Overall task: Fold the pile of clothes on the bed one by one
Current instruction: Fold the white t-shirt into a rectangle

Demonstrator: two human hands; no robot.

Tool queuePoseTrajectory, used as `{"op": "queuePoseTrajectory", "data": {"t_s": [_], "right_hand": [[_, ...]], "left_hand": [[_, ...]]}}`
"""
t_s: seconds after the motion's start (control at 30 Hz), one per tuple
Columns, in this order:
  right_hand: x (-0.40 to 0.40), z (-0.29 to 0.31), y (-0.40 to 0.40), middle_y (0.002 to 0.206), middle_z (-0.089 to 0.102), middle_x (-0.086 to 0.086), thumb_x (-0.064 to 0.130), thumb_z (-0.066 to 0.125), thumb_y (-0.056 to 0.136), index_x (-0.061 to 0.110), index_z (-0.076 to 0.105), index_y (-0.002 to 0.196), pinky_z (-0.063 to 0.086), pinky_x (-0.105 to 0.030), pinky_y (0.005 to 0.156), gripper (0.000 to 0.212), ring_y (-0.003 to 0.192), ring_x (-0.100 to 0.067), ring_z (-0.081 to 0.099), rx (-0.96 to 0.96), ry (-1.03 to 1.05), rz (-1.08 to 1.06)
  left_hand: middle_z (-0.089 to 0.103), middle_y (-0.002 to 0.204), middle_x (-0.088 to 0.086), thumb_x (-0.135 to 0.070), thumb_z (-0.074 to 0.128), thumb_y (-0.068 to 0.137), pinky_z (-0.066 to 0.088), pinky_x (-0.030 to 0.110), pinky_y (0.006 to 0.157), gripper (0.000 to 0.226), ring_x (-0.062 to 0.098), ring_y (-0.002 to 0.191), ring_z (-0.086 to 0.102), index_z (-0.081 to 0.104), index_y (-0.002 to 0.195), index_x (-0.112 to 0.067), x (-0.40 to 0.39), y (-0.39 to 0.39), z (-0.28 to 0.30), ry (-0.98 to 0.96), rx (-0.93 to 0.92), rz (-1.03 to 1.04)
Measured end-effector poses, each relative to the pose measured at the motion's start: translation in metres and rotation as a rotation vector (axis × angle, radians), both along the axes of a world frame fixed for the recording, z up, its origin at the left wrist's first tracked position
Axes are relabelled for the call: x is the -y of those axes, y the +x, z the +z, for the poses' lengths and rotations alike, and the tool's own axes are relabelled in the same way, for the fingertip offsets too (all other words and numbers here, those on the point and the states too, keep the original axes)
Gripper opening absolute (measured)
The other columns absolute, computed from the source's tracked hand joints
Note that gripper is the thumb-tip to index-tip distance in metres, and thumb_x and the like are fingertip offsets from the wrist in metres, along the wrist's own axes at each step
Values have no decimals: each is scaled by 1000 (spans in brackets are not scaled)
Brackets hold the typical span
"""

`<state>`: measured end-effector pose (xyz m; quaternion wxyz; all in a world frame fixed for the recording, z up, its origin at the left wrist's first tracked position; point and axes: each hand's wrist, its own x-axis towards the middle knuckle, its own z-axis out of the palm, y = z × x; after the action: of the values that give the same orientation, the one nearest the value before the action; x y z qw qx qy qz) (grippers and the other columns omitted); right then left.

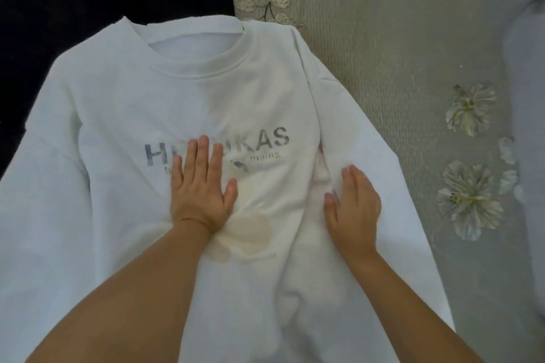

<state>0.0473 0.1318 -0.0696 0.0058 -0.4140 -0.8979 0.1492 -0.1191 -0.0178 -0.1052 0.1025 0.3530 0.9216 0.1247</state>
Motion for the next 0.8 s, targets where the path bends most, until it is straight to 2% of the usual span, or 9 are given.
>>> {"op": "queuePoseTrajectory", "data": {"t_s": [0.07,0.13,0.23,0.3,0.37,0.43,0.57,0.7,0.8], "right_hand": [[7,6,26,99,65,-26,25,57,78,-7,64,102,49,-49,72,41,89,-40,65,127,56,-101],[8,5,42,91,65,-27,8,70,76,-9,65,97,49,-47,68,27,78,-41,66,209,-33,-121],[-5,7,40,110,63,-17,10,48,92,2,60,116,43,-35,81,28,99,-31,61,354,-90,-105],[-7,14,36,112,61,-13,15,39,95,6,59,114,39,-31,77,29,102,-28,57,395,-101,-110],[-3,33,30,100,62,-15,15,39,95,7,56,81,31,-29,65,24,92,-28,58,427,-117,-30],[6,61,21,81,59,-14,15,41,95,16,31,58,20,-27,57,38,76,-27,53,410,-178,57],[25,111,-22,53,36,-3,8,48,91,13,29,54,28,-27,52,43,59,-23,48,267,-573,107],[60,124,-87,40,48,4,0,46,92,9,45,63,44,-15,40,31,35,-6,48,-140,-1238,-139],[86,119,-132,65,65,-2,-2,38,94,8,51,86,54,-23,60,18,59,-12,63,-439,-1540,-301]], "left_hand": [[32,142,25,-42,25,79,-2,32,108,72,34,133,24,37,136,2,-1,0,0,-5,20,13],[24,148,20,-46,19,78,-10,28,108,77,31,138,19,30,140,-3,0,0,0,-11,26,18],[17,151,16,-49,14,76,-18,24,106,79,28,140,13,22,143,-7,2,0,-3,-19,12,14],[16,152,15,-50,14,76,-19,24,106,80,27,141,11,20,144,-8,2,0,-6,-20,-8,11],[12,153,13,-51,12,75,-18,25,106,82,25,142,8,18,145,-9,3,1,-5,-9,10,12],[8,154,11,-52,16,77,-14,28,109,80,23,142,3,14,145,-10,6,0,1,2,93,-11],[25,148,18,-30,43,87,9,29,110,64,30,139,20,25,140,1,34,-2,37,265,349,31],[44,137,20,-9,51,91,28,35,103,45,36,126,41,40,133,2,105,16,67,372,360,228],[54,126,21,-19,47,89,35,35,92,42,37,113,50,49,125,2,159,39,79,341,390,351]]}}
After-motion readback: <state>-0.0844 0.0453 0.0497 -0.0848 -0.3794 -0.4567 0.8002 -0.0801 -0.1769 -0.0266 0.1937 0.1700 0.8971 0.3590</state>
